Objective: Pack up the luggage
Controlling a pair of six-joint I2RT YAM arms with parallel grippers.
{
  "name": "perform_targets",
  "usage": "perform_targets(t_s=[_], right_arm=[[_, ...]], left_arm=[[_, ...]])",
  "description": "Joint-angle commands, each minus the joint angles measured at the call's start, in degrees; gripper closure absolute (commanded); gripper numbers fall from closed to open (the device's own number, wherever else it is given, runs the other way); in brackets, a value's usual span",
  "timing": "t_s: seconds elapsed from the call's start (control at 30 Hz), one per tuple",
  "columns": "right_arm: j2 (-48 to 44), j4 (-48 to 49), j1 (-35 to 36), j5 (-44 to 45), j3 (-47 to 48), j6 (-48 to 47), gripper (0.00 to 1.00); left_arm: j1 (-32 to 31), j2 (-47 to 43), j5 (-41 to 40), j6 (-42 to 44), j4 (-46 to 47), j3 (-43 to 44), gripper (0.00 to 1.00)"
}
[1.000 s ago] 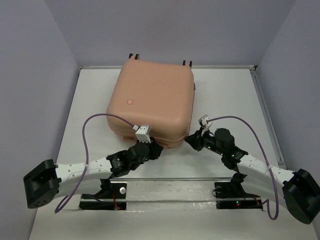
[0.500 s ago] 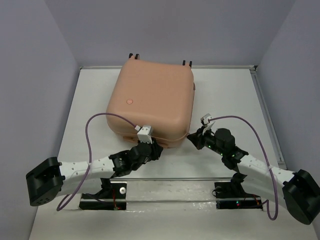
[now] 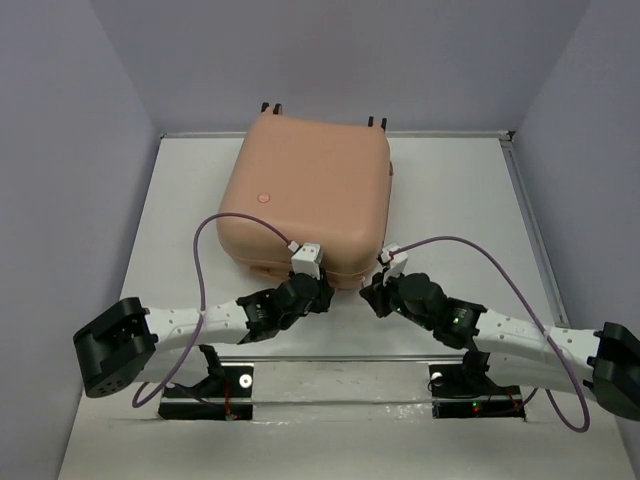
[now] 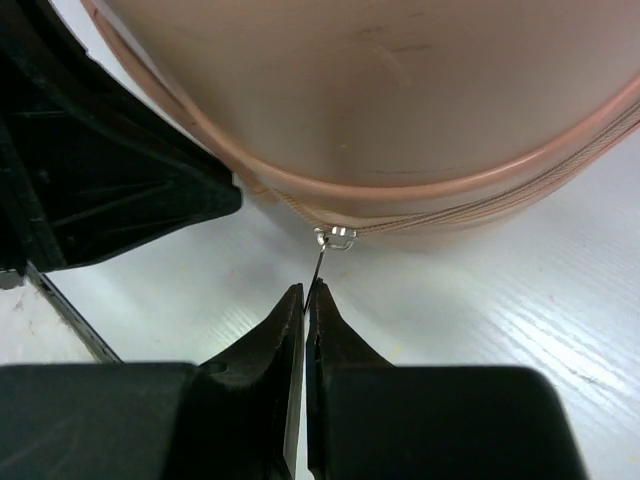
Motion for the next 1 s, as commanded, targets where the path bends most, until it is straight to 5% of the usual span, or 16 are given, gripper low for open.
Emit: perform_targets(t_s=[0.0, 0.33, 0.57, 0.77, 0.87, 0.97], right_arm=[[1.48, -9.68, 10.74, -4.50, 2.34, 7.51, 0.93], [18.09, 11.91, 12.86, 12.64, 11.49, 12.61, 0.93], [15.73, 15.20, 12.34, 19.24, 8.15, 14.20, 0.93], [12.12, 13.53, 11.81, 17.40, 5.95, 14.02, 0.93], [11.76, 12.74, 11.81, 17.31, 5.77, 13.50, 0.93], [11.41, 12.12, 11.81, 15.91, 5.95, 13.58, 0.93]], left_arm=[[4.09, 2.65, -4.53, 4.12, 12.01, 5.70, 0.70], [4.53, 3.19, 1.19, 5.71, 13.34, 7.91, 0.70], [5.23, -15.16, -2.49, 5.01, -4.80, 4.92, 0.65], [18.64, -25.11, 2.15, 7.11, -17.59, 14.39, 0.56], [26.83, -19.95, 9.08, 7.99, -18.13, 23.18, 0.54], [42.79, -12.65, 18.49, 6.33, -16.64, 28.90, 0.60]])
